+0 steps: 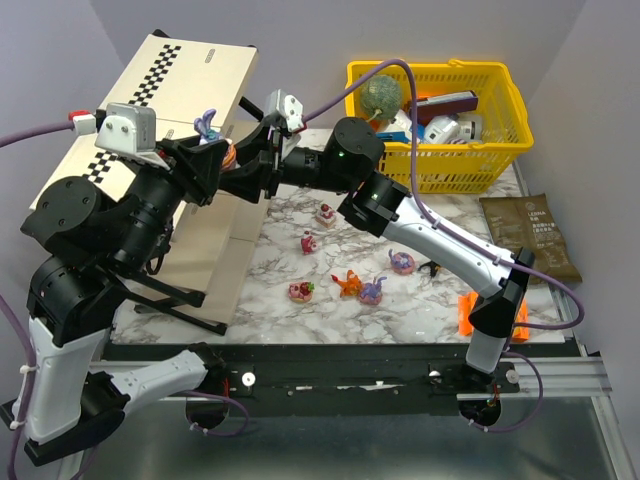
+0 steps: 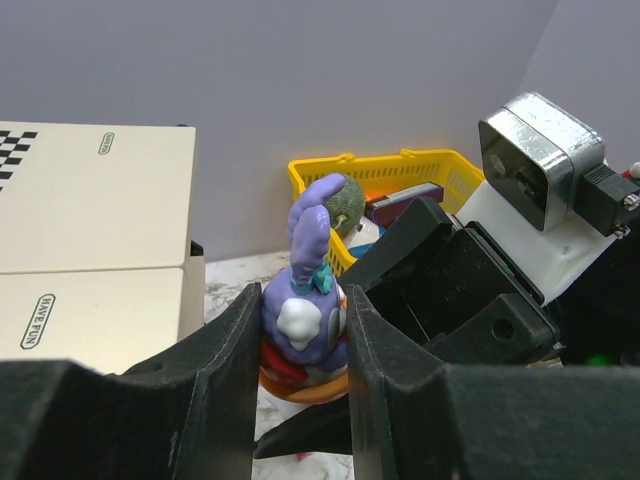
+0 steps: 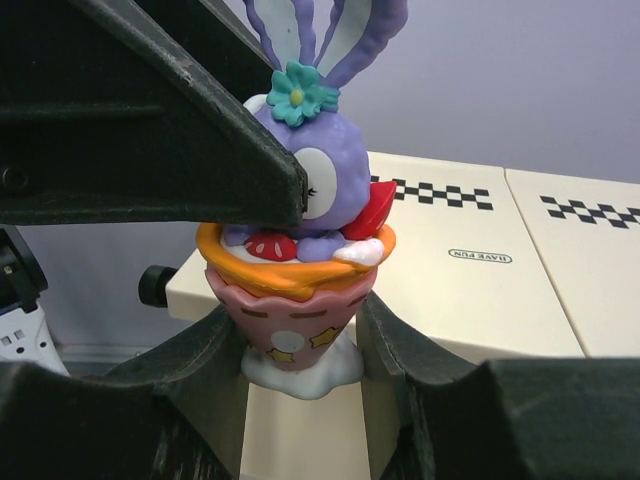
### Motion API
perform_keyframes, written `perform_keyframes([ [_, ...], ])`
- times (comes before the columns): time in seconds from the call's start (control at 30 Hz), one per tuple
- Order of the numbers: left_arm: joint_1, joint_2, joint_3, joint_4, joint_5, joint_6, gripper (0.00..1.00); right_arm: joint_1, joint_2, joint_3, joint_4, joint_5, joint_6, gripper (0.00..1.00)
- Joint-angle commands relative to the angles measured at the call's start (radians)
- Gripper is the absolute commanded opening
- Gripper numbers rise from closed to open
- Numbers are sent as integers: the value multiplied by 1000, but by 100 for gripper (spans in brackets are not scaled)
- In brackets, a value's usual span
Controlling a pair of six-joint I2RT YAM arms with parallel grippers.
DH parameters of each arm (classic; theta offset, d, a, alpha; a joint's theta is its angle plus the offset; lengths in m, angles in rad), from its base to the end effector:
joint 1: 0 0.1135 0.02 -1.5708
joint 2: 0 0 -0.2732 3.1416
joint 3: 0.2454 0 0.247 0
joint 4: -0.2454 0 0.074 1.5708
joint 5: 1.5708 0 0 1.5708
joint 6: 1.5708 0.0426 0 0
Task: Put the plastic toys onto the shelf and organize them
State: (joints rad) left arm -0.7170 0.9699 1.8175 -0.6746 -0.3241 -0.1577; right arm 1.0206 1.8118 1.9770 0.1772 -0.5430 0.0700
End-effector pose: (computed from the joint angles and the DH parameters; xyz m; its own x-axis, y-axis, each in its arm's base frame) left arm 0.0781 -0.0501 0.5779 0.0675 -0.2563 -0.9642 0.4020 0.8915 -0.2088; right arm 0.1986 0.3659 0.5145 0.1063 0.2878 -0.9518 -0.9942 0.0127 -0.1072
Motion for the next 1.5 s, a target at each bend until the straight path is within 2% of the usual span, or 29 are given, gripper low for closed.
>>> perform_keyframes([
  [0.0,-1,27,17,14,-44,38,0,7,-35,2,-1,26,-7,30],
  [0.03,-1,51,34,4,-70,46,0,7,-42,2,-19,38,-12,40],
  [0.07,-1,65,54,-17,-82,58,0,9,-46,2,-31,47,-16,59],
  [0.17,1,116,121,-23,-137,84,0,7,-83,-26,-73,92,-45,87],
  [0.27,1,154,150,-5,-186,112,0,7,-126,-96,-84,149,-94,100],
  [0.4,10,202,190,9,-263,153,0,6,-218,-179,-105,254,-122,100],
  [0.47,50,240,213,-3,-268,152,0,6,-250,-225,-143,299,-139,100],
  [0.7,275,351,325,-39,-32,112,0,4,-448,-464,-239,472,-157,100],
  [1.03,592,452,382,-8,364,38,0,3,-663,-713,-262,537,-110,100],
  [1.2,669,500,375,49,555,35,0,1,-698,-757,-262,566,-96,100],
  [1.47,732,590,405,116,646,47,0,1,-715,-787,-259,581,-78,100],
])
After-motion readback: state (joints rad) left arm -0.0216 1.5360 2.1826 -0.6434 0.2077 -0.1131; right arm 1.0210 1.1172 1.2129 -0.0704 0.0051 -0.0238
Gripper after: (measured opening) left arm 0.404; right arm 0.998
